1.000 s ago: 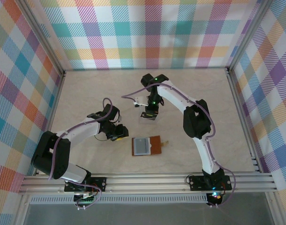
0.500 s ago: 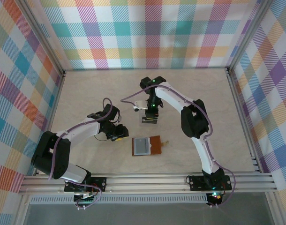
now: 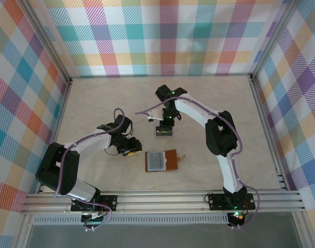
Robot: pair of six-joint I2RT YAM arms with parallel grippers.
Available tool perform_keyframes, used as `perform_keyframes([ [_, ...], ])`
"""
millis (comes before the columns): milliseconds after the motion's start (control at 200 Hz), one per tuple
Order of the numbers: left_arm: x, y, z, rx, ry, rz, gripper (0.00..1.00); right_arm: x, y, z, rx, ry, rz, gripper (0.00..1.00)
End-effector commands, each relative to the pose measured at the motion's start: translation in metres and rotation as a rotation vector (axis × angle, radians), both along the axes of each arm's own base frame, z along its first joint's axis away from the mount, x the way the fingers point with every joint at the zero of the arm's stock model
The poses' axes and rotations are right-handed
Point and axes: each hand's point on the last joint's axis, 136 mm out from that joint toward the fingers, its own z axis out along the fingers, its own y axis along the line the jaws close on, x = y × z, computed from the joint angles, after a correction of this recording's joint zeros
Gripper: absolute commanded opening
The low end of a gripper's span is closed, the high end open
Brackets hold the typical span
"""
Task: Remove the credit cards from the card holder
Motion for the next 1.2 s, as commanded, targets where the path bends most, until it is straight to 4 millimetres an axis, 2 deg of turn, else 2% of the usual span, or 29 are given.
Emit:
perform_keyframes([
  [0,0.004,0.003,0.015,-0.007,-0.021,0.019,0.40,0.024,0.014,0.035,0.108,-0.173,-0.044,0.38],
  [135,0.003,0.004,0.015,-0.010,-0.022,0.023,0.40,0.037,0.015,0.028,0.114,-0.233,-0.080,0.40],
  [405,0.001,0.002,0.014,-0.019,-0.015,0.021,0.40,0.041,0.016,-0.006,0.069,-0.232,-0.085,0.41],
  [490,0.000,-0.001,0.014,-0.032,-0.013,0.017,0.40,0.040,0.016,-0.010,0.067,-0.226,-0.094,0.41],
  [585,-0.001,-0.011,0.013,-0.060,-0.008,-0.001,0.39,0.038,0.018,0.004,0.103,-0.226,-0.142,0.42],
  [665,-0.002,-0.021,0.010,-0.081,0.004,-0.023,0.37,0.033,0.020,0.026,0.170,-0.214,-0.212,0.42],
  [780,-0.002,-0.033,0.007,-0.110,0.016,-0.048,0.30,0.020,0.021,0.051,0.283,-0.148,-0.358,0.44],
  [865,-0.004,-0.038,0.004,-0.119,0.020,-0.057,0.26,0.012,0.018,0.065,0.352,-0.076,-0.532,0.44],
  [1030,-0.014,-0.044,-0.008,-0.133,0.057,-0.076,0.18,-0.013,0.009,0.069,0.454,0.154,-0.911,0.39],
  [1195,-0.023,-0.050,-0.016,-0.179,0.102,-0.089,0.12,-0.053,0.016,0.072,0.525,0.470,-1.086,0.32],
])
